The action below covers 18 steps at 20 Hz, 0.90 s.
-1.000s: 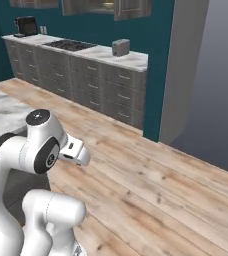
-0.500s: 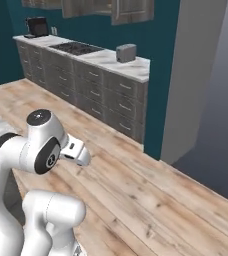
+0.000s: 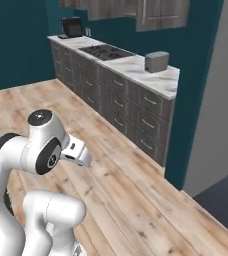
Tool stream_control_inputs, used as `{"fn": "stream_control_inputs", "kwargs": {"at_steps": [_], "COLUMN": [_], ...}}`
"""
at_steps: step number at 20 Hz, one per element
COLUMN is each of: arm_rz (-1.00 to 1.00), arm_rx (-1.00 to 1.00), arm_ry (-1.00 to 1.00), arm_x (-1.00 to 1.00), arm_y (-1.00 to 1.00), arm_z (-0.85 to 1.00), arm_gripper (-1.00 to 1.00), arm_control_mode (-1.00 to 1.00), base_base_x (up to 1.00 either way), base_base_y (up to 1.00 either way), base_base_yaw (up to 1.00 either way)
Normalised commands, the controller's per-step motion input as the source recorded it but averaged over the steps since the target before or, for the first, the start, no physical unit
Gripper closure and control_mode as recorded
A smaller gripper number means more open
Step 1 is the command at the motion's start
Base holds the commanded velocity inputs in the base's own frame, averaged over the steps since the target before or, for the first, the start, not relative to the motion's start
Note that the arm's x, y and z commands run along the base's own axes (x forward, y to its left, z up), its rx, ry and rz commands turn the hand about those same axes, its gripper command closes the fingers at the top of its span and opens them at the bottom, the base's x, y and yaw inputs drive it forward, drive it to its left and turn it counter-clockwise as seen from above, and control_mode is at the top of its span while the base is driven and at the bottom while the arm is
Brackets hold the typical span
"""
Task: Take the smaller bowl and place it next to the appetizer plate on the dining counter , and place the larger bowl next to the plate with cooked food.
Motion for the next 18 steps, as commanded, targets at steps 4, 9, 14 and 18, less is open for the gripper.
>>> {"fn": "stream_control_inputs", "kwargs": {"at_steps": [4,9,14,18], "arm_rz": [0.0,0.0,0.0,0.0], "arm_rx": [0.0,0.0,0.0,0.0], "arm_ry": [0.0,0.0,0.0,0.0], "arm_x": [0.0,0.0,0.0,0.0], "arm_y": [0.0,0.0,0.0,0.0], "arm_z": [0.0,0.0,0.0,0.0], "arm_gripper": [-1.0,-1.0,-1.0,-1.0], "arm_control_mode": [1.0,1.0,1.0,1.0], "base_base_x": [1.0,1.0,1.0,1.0], "base_base_y": [-0.09,-0.34,-0.42,-0.17], "base_base_yaw": [0.36,0.36,0.29,0.13]}}
